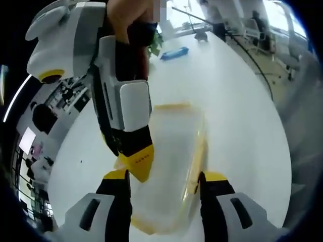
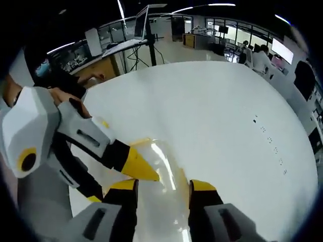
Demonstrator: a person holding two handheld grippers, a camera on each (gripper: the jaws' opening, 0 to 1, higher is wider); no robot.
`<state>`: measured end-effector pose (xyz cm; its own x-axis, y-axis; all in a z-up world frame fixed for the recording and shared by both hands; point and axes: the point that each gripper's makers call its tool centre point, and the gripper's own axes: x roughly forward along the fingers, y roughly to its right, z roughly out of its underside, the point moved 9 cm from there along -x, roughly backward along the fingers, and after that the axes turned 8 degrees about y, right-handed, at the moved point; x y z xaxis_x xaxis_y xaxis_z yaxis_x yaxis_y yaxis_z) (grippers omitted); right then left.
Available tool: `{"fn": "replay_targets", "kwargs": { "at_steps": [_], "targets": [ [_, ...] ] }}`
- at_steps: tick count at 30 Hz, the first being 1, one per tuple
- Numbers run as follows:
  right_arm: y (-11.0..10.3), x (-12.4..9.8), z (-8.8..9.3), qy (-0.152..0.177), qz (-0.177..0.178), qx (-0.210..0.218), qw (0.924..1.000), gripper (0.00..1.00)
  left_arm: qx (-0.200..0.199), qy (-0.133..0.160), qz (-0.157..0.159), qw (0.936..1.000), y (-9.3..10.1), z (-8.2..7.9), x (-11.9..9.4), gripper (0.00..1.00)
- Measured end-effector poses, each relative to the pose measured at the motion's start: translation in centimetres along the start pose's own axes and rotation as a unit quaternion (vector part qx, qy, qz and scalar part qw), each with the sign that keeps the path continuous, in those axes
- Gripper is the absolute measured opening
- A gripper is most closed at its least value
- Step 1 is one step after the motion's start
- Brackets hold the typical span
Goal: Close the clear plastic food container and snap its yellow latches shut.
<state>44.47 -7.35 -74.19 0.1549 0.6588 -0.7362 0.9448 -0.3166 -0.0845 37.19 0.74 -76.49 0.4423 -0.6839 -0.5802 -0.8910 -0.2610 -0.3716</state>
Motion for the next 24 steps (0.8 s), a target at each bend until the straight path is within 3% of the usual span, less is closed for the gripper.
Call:
{"fn": "replay_targets", "kwargs": {
  "at_steps": [9, 10, 12, 16, 24],
  "targets": [
    [-0.8, -0.3, 0.2, 0.013, 0.043, 0.008, 0.9989, 0.37, -0.001, 0.005, 0.016, 0.9999, -0.1, -0.1, -0.2, 0.55],
    [-1.0, -0.4, 0.2, 0.015, 0.051, 0.011, 0.9985, 0.37, -0.039, 0.016, 0.017, 0.999, 0.0, -0.2, -0.2, 0.56],
    [-1.2, -0.4, 0.3, 0.017, 0.062, 0.014, 0.9978, 0.37, -0.075, 0.03, 0.004, 0.9967, -0.3, -0.3, -0.3, 0.55],
    [-1.5, -0.5, 0.3, 0.021, 0.077, 0.02, 0.9966, 0.35, -0.043, 0.015, 0.009, 0.999, -0.2, -0.2, -0.4, 0.54],
    [-1.8, -1.0, 1.3, 0.056, 0.126, 0.048, 0.9893, 0.46, -0.07, 0.026, -0.005, 0.9972, -0.7, -0.4, -2.1, 0.55]
  ]
}}
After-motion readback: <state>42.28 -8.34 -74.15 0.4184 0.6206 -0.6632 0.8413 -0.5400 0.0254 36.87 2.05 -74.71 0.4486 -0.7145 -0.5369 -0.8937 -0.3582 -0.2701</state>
